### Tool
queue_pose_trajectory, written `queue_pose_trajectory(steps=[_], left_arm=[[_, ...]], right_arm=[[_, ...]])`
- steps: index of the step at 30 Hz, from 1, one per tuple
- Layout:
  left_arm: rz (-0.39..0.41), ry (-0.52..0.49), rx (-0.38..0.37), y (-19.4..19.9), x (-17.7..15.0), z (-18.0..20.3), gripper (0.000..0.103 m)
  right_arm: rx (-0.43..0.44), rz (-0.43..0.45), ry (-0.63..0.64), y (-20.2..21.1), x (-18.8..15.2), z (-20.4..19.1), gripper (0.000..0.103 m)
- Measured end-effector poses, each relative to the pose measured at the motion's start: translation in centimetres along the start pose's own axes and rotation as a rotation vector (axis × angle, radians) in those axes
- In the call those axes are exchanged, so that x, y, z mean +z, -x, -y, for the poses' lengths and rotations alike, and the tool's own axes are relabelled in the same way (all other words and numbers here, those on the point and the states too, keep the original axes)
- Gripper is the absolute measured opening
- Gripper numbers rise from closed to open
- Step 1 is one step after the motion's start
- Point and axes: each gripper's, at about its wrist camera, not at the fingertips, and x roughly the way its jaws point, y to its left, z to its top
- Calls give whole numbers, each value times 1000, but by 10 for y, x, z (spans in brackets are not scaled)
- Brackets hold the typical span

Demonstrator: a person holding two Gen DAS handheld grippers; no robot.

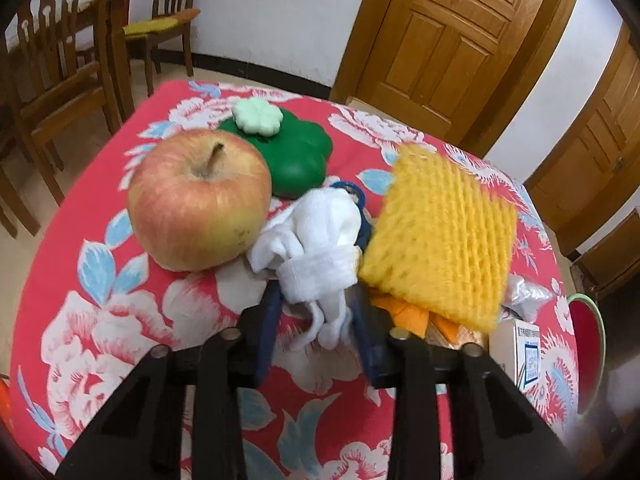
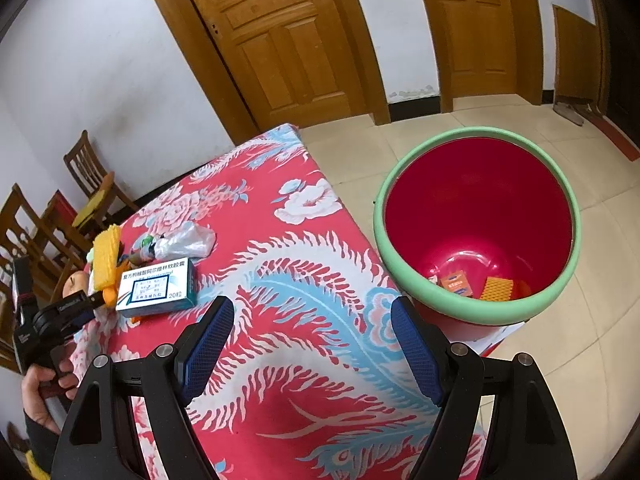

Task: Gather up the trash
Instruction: 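Hold the white cloth in the left tool while the right tool approaches the white medicine box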

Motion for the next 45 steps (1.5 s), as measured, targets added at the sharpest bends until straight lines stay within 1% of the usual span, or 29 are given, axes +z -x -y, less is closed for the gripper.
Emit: queue_pose_trajectory(steps=[2,5,7,15,20,23,30,32,35,40,45], left_arm=[[6,-8,-6,2,-1,0,27],[12,-12,-28,8,-4,0,20],[21,-13,-39,14,-6,-1,18],[65,-13,-78,45,-16,-4,17],[97,-14,-65,64,-21,-10,17],[108,-17,-56,71,-25,-15,17],[100,-11,-51,73,-31,-24,17],[94,-5,-50,72,-33,-26,17],[90,1,-54,71,-35,-29,17],[82,8,-63,69,-37,-31,17],[76,11,-71,67,-39,-33,17]], right_arm=[[3,-3,3,-1,0,-2,82],[8,-5,16,-1,0,-7,82],[13,-8,26,-2,0,-10,82],[50,-24,82,-9,2,-36,82],[96,-29,119,-18,1,-57,82],[138,-44,142,-27,1,-73,82],[207,-86,179,-49,0,-112,84],[210,-86,199,-54,-1,-122,84],[191,-85,227,-62,-1,-135,84],[187,-125,261,-81,-4,-152,84],[137,-88,314,-87,-4,-163,84]])
